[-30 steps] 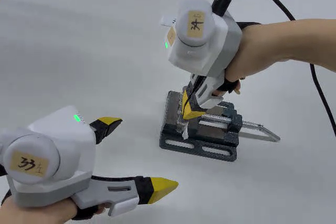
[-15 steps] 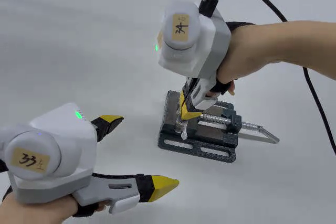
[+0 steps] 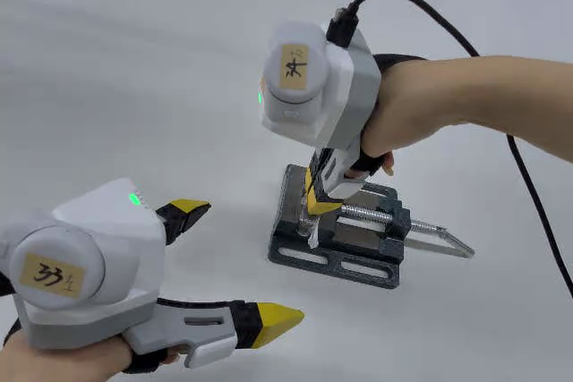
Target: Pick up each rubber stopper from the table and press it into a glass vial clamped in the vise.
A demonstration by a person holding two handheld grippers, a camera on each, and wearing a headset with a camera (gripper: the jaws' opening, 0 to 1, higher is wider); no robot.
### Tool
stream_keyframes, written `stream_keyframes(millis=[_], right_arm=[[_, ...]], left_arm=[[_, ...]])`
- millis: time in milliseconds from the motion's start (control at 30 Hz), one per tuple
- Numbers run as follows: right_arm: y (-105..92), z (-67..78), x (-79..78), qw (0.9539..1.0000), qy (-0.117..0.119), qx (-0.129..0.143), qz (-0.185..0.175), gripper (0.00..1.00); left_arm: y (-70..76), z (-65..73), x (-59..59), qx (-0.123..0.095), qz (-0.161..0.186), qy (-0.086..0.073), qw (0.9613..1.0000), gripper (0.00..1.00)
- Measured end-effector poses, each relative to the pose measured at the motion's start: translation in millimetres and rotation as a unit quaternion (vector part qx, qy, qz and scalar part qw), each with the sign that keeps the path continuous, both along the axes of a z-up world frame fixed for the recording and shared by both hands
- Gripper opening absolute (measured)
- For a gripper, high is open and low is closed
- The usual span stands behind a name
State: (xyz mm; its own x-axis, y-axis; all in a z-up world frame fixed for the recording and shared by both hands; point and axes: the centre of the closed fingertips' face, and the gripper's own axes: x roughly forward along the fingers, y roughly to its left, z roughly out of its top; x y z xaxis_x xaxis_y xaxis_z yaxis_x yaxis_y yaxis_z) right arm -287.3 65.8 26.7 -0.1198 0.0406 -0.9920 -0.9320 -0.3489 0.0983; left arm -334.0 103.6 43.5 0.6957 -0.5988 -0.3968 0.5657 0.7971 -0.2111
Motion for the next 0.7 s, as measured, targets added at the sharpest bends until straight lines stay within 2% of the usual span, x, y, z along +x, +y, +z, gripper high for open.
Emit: stream_keyframes(millis=[33, 233, 433, 700], right_arm=[[-0.3, 0.0, 0.1, 1.0, 0.001, 0.001, 0.008, 0.0], [-2.2, 0.2, 0.6, 0.9997, 0.009, 0.014, -0.017, 0.0], [-2.6, 0.7, 0.6, 0.9992, 0.014, 0.027, -0.026, 0.0], [-1.6, -0.6, 1.5, 0.9984, 0.003, 0.046, -0.034, 0.0]], left_arm=[[-1.0, 1.5, 0.3, 0.0, 0.0, -0.001, 1.0, 0.89], [0.0, 10.2, 2.8, 0.004, -0.001, -0.013, 0.9999, 0.89], [6.4, 15.8, 7.7, 0.002, 0.009, -0.019, 0.9998, 0.89], [1.9, 19.8, 6.1, 0.005, 0.002, -0.024, 0.9997, 0.89]])
